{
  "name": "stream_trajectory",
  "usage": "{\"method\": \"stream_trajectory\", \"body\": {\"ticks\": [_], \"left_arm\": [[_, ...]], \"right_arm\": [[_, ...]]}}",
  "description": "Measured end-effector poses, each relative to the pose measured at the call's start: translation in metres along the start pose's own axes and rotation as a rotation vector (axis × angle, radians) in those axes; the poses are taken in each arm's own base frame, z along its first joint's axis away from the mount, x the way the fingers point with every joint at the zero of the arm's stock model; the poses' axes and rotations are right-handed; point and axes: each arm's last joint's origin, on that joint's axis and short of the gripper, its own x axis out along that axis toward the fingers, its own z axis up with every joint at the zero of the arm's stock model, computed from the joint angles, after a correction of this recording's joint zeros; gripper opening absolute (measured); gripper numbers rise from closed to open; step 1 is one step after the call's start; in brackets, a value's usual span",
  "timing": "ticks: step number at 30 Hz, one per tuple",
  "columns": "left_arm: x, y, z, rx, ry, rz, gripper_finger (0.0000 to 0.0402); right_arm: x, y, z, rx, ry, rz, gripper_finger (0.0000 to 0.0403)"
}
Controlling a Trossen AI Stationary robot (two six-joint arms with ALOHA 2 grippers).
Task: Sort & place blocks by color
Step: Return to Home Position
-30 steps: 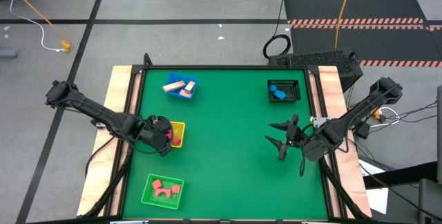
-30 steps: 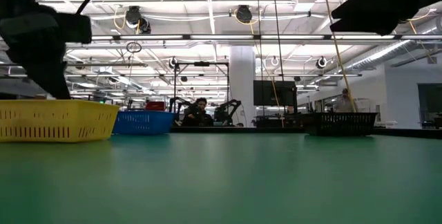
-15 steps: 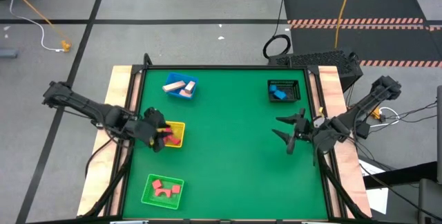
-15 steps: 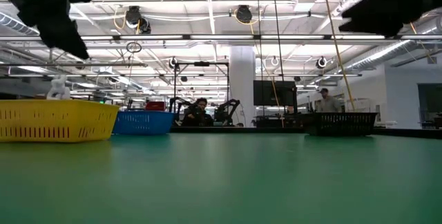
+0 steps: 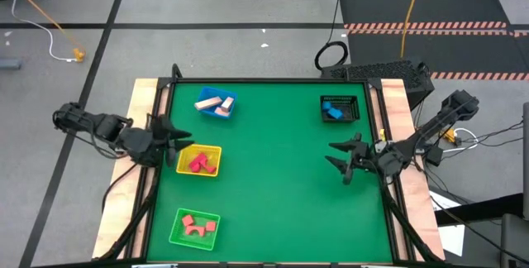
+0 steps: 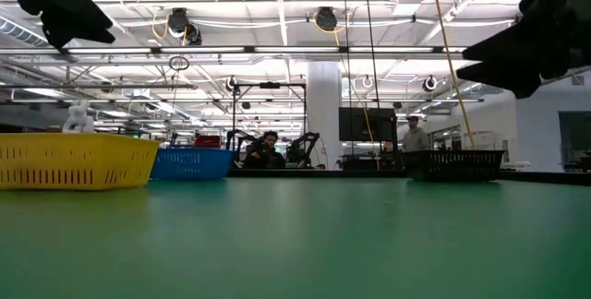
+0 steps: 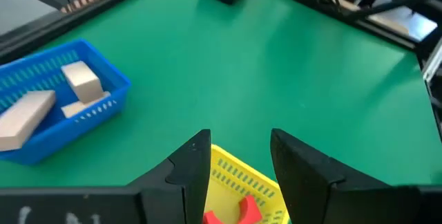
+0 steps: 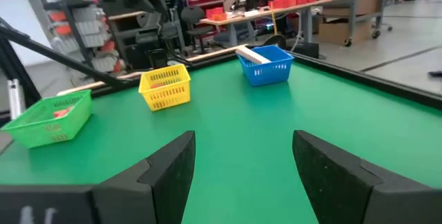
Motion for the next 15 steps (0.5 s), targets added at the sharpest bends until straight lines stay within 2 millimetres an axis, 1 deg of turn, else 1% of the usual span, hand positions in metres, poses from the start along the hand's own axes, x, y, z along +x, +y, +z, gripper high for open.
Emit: {"method": "stream_trajectory", "body": {"ticks": [4,9,11,15], "left_arm": [[-0.006,0.005,0.001,-0.005,-0.043,-0.004,0.0152],[-0.007,0.006,0.001,0.000,-0.053,0.005,0.0152],[-0.005,0.005,-0.001,-0.002,-0.056,0.005,0.0152],[0.007,0.006,-0.013,-0.018,-0.033,0.020,0.0152]], "right_arm": [[0.000,0.001,0.003,0.056,-0.022,0.032,0.0233],[0.000,0.002,0.002,0.051,-0.016,0.050,0.0233],[0.000,0.002,0.002,0.048,-0.012,0.049,0.0233],[0.000,0.001,0.000,0.032,0.001,0.045,0.0233]]}}
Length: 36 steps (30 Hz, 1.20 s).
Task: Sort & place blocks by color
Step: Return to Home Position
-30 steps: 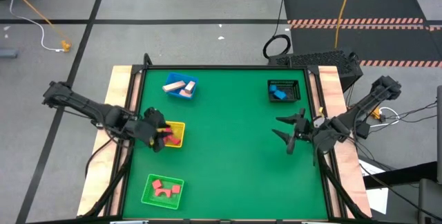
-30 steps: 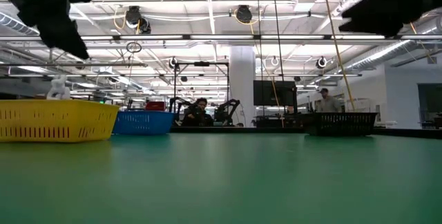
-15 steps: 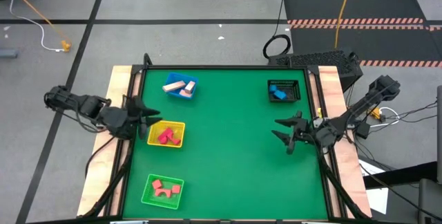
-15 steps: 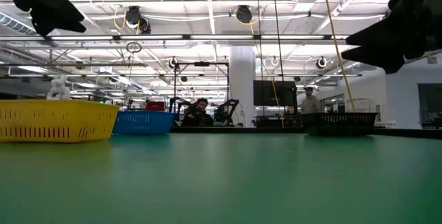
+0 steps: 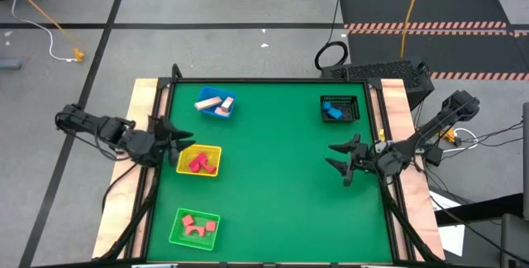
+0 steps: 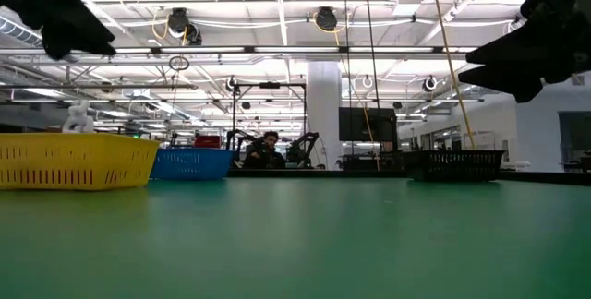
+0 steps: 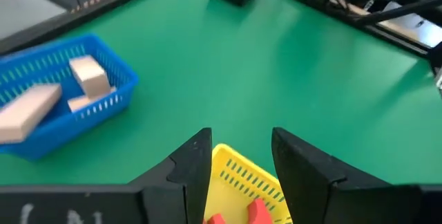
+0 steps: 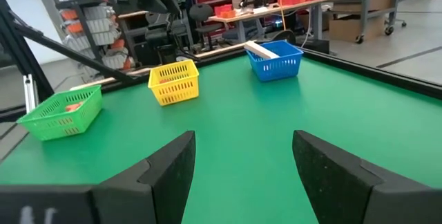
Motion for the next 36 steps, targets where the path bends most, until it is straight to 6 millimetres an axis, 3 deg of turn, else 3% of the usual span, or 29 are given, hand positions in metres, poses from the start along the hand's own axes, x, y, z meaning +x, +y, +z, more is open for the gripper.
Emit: {"method": "stream_trajectory", "body": {"ticks": [4,13,36], "left_arm": [[0.017,0.000,-0.019,-0.022,0.009,0.000,0.0152],[0.051,-0.006,-0.051,0.003,-0.061,-0.173,0.0152],[0.065,-0.009,-0.067,0.114,-0.343,-0.401,0.0152]], "right_arm": [[0.000,0.000,-0.002,0.002,0.014,-0.004,0.0233],[0.001,0.000,-0.004,-0.005,0.022,-0.008,0.0233],[0.001,0.000,-0.004,-0.005,0.022,-0.007,0.0233]]}}
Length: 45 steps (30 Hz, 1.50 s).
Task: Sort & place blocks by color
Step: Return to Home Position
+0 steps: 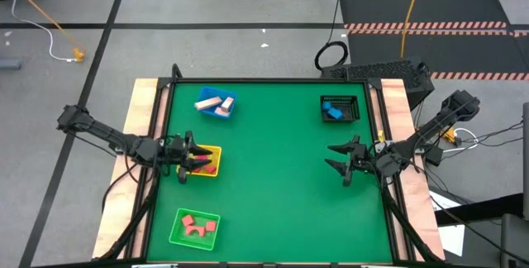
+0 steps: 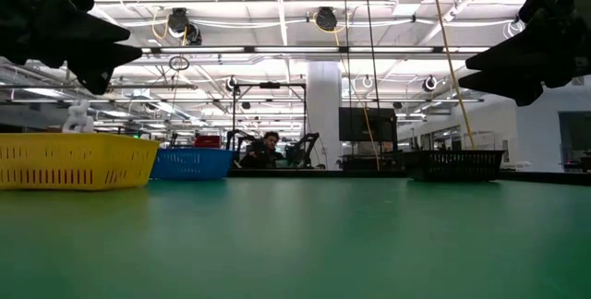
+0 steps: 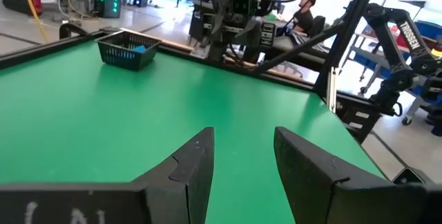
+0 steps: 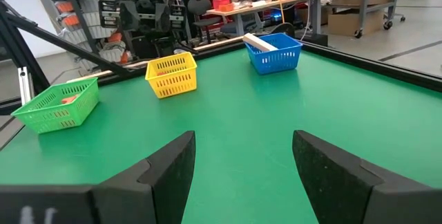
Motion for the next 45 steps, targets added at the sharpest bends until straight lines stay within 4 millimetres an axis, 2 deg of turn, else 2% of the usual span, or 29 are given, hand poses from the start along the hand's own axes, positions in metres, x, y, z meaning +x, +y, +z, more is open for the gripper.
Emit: {"method": "stream_trajectory", "body": {"ticks": [12,45], "left_arm": [[0.0000,0.0003,-0.0010,0.027,0.009,0.003,0.0152],[0.0000,0.0003,-0.0007,0.021,0.006,0.004,0.0152]], "right_arm": [[0.0000,0.0000,0.0000,0.057,0.000,0.001,0.0233],[0.0000,0.0000,0.0000,0.056,0.000,0.000,0.0233]]}}
